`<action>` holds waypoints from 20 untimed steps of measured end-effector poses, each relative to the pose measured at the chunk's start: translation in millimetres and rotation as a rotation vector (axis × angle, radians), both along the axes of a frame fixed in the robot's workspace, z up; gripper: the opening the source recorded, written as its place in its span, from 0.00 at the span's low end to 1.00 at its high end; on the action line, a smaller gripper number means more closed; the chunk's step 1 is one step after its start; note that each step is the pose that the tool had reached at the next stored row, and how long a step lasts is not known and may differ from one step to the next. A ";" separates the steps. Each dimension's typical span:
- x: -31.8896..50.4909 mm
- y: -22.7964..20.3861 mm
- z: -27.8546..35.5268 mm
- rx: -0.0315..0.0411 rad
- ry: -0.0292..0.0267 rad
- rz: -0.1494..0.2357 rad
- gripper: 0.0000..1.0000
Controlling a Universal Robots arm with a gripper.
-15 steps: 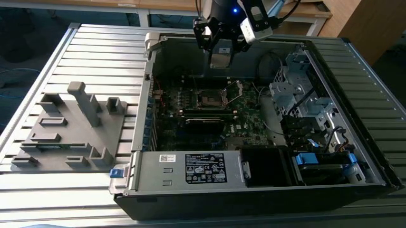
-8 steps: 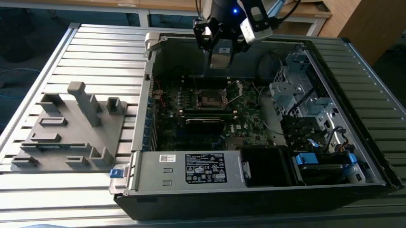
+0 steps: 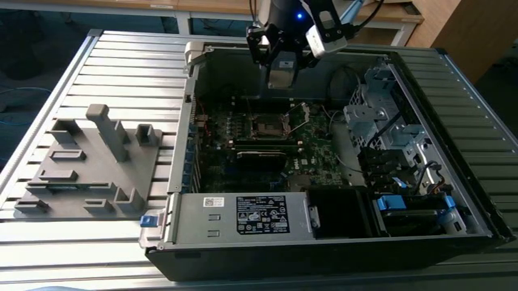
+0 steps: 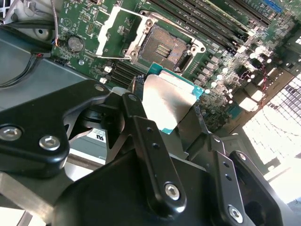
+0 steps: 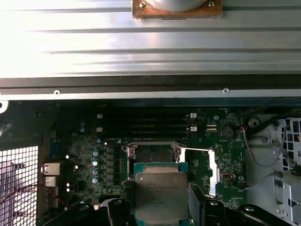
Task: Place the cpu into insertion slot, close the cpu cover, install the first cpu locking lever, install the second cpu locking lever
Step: 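Place the cpu into insertion slot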
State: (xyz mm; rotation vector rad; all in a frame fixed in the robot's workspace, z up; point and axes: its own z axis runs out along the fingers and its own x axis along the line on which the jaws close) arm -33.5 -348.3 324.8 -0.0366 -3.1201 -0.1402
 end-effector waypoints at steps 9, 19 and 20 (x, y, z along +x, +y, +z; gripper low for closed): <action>0.0 0.0 -2.0 0.0003 -0.0001 0.000 0.54; 0.0 0.0 -3.6 0.0000 0.0001 0.000 0.54; 0.0 0.0 -3.6 -0.0001 0.0000 0.000 0.54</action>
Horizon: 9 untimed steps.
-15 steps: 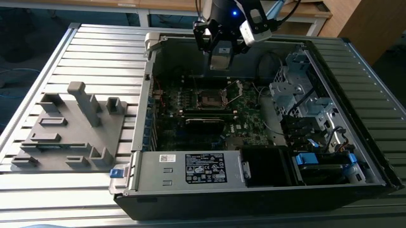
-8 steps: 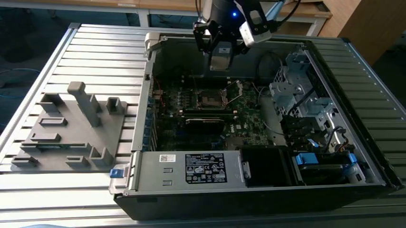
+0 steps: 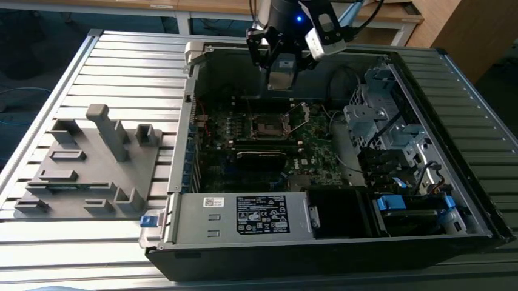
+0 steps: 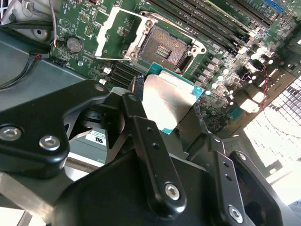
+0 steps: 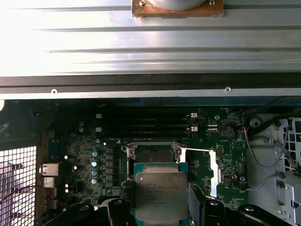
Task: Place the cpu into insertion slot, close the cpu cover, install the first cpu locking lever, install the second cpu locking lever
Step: 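Place the cpu into insertion slot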
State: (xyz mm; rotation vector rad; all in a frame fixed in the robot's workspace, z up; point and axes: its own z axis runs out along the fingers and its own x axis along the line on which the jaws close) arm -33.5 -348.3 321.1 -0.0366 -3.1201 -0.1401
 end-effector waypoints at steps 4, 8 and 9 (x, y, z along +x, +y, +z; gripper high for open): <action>0.0 0.0 -1.0 0.0002 -0.0001 0.000 0.54; 0.0 0.0 -5.0 0.0001 0.0000 0.000 0.54; 0.0 0.0 -6.7 0.0001 0.0000 0.000 0.54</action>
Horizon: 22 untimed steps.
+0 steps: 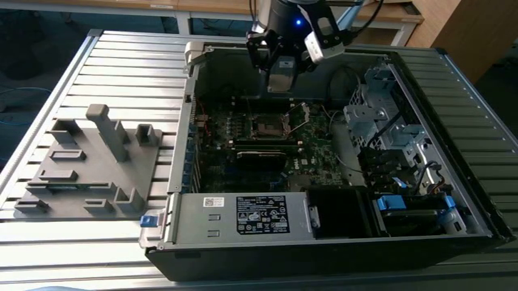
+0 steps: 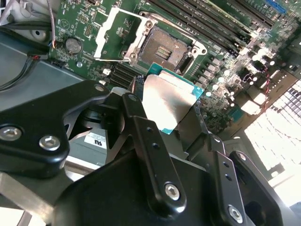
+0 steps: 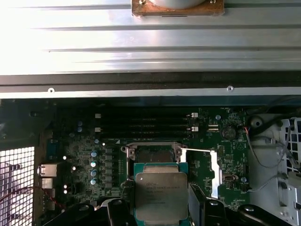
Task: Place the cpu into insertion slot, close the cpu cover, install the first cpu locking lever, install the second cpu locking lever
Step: 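Place the cpu into insertion slot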
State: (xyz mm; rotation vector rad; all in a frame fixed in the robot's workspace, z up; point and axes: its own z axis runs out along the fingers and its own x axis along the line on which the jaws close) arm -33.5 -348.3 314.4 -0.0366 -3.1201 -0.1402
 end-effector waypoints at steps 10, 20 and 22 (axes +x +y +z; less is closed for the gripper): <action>0.0 -0.5 -18.2 0.0000 0.0000 0.022 0.54; 0.0 -1.6 -36.3 0.0000 0.0000 0.050 0.54; 0.0 -1.9 -39.3 0.0001 0.0000 0.054 0.54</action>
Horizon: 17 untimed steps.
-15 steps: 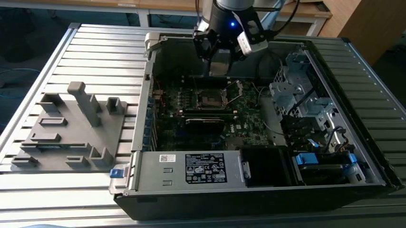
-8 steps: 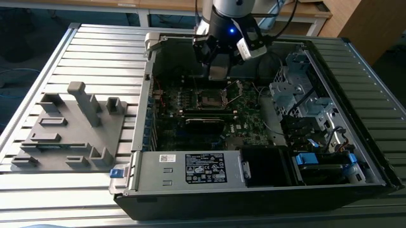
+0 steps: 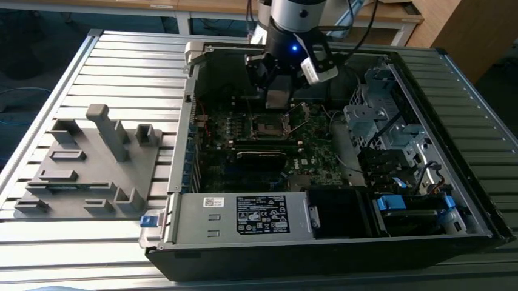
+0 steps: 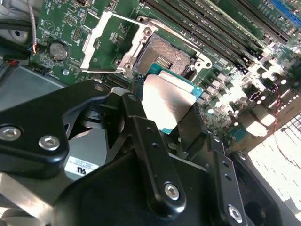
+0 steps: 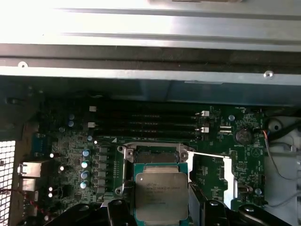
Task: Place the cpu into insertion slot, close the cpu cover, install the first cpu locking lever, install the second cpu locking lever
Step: 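Place the cpu into insertion slot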
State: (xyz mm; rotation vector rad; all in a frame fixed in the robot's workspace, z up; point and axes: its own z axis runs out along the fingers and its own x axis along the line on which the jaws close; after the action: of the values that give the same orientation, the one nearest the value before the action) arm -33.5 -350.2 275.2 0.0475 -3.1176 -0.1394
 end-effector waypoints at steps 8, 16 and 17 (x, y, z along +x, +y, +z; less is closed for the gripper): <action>0.0 -3.0 -14.1 -0.0001 0.0000 0.016 0.54; -0.3 -5.2 -30.5 -0.0004 0.0000 0.020 0.54; -0.5 -5.2 -32.2 -0.0011 0.0000 0.020 0.54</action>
State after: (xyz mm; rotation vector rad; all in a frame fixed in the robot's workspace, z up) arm -34.0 -355.4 242.9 0.0792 -3.1161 -0.1373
